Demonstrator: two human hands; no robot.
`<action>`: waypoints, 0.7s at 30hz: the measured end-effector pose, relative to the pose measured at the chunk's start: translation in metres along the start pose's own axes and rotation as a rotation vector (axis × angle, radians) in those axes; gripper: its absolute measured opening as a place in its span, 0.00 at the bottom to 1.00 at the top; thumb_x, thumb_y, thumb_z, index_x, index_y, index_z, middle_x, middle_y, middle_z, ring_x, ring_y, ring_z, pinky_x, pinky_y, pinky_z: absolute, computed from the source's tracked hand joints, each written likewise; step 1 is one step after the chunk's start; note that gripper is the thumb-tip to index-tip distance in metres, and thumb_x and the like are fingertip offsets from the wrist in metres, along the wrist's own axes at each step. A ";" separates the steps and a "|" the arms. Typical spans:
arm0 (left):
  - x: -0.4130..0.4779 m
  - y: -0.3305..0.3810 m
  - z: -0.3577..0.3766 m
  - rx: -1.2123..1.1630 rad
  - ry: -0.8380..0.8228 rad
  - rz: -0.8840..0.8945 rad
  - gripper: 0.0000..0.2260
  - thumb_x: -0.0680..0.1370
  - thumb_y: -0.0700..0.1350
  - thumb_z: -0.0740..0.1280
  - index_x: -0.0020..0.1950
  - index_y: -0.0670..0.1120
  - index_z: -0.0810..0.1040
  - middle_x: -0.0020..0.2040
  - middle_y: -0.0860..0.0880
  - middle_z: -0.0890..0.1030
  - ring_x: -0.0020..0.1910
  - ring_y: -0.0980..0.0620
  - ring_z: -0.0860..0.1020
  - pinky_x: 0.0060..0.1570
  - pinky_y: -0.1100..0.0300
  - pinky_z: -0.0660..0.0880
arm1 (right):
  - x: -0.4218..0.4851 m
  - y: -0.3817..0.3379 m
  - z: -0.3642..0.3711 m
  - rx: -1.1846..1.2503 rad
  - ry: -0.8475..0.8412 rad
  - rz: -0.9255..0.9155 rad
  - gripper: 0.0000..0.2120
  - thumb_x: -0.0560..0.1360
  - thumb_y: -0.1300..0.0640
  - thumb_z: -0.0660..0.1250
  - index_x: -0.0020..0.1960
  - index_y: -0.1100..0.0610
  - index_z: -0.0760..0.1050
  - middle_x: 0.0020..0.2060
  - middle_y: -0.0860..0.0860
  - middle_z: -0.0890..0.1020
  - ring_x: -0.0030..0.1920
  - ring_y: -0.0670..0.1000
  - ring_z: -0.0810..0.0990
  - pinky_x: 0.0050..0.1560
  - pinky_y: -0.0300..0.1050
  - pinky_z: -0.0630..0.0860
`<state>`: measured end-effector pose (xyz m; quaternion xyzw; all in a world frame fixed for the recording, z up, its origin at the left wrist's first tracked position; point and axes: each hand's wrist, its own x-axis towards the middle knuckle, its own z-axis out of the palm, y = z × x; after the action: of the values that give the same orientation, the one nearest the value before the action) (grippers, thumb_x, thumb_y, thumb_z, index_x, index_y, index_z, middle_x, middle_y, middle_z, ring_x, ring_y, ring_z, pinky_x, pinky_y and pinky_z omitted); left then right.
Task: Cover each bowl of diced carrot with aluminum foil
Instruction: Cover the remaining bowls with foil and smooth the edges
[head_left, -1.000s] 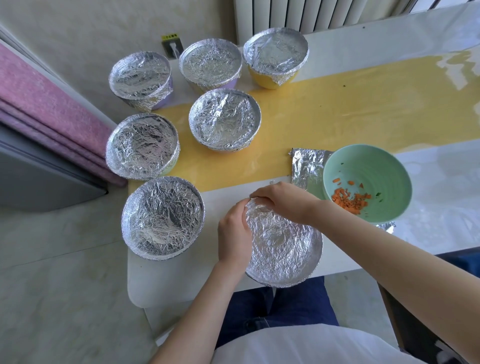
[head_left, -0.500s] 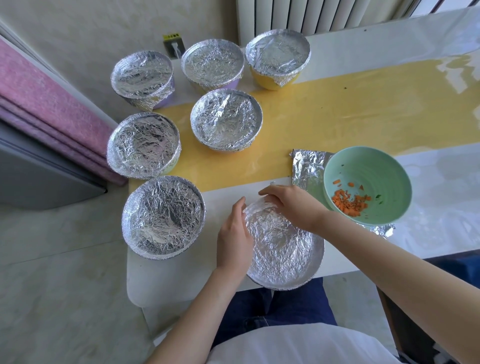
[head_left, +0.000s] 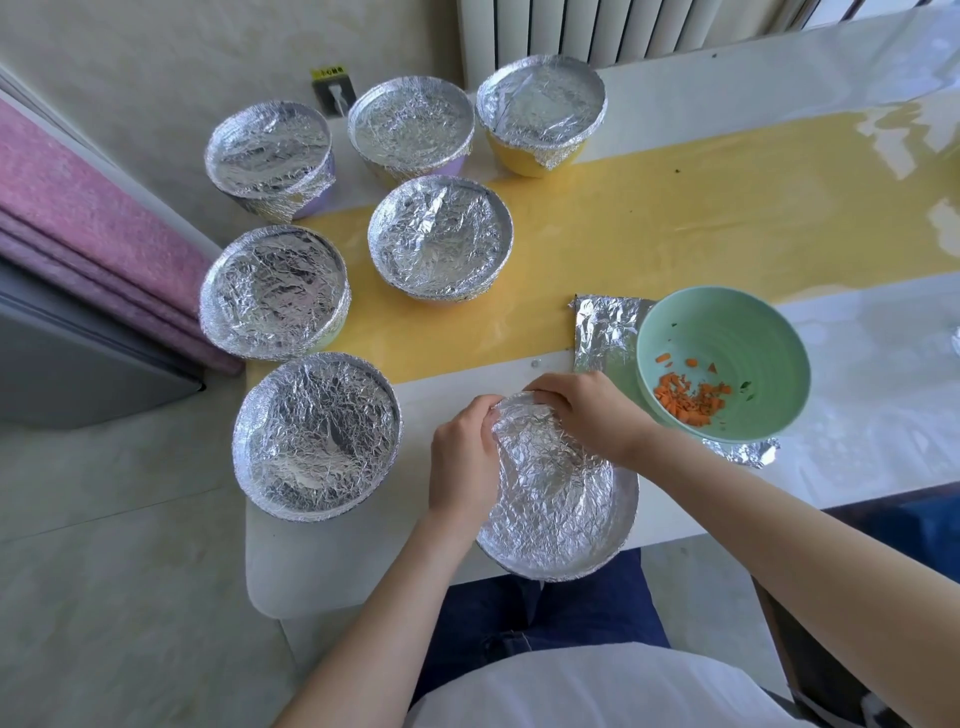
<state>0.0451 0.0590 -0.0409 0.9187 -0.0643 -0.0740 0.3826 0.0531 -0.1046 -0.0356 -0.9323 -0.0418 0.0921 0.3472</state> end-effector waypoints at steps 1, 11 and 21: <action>-0.002 -0.001 0.000 0.003 0.012 -0.003 0.14 0.79 0.33 0.60 0.61 0.41 0.77 0.51 0.43 0.83 0.52 0.50 0.81 0.47 0.69 0.70 | -0.001 0.001 -0.001 0.012 -0.009 0.020 0.12 0.79 0.62 0.59 0.58 0.61 0.78 0.47 0.56 0.84 0.46 0.57 0.81 0.43 0.39 0.68; -0.007 0.001 0.003 0.000 0.068 -0.032 0.15 0.79 0.32 0.59 0.63 0.41 0.76 0.53 0.43 0.82 0.53 0.49 0.80 0.51 0.66 0.72 | -0.006 0.002 -0.003 0.039 -0.039 0.102 0.13 0.80 0.60 0.58 0.59 0.62 0.78 0.45 0.58 0.84 0.45 0.59 0.80 0.43 0.42 0.68; -0.006 0.001 0.000 0.008 0.190 -0.131 0.12 0.80 0.35 0.59 0.60 0.40 0.77 0.50 0.43 0.83 0.46 0.46 0.81 0.45 0.55 0.77 | -0.016 0.007 0.001 0.154 0.047 0.305 0.14 0.82 0.60 0.53 0.56 0.62 0.76 0.37 0.58 0.79 0.32 0.53 0.72 0.31 0.42 0.63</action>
<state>0.0388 0.0600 -0.0397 0.9254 0.0320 -0.0113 0.3774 0.0370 -0.1118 -0.0386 -0.9003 0.1156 0.1250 0.4007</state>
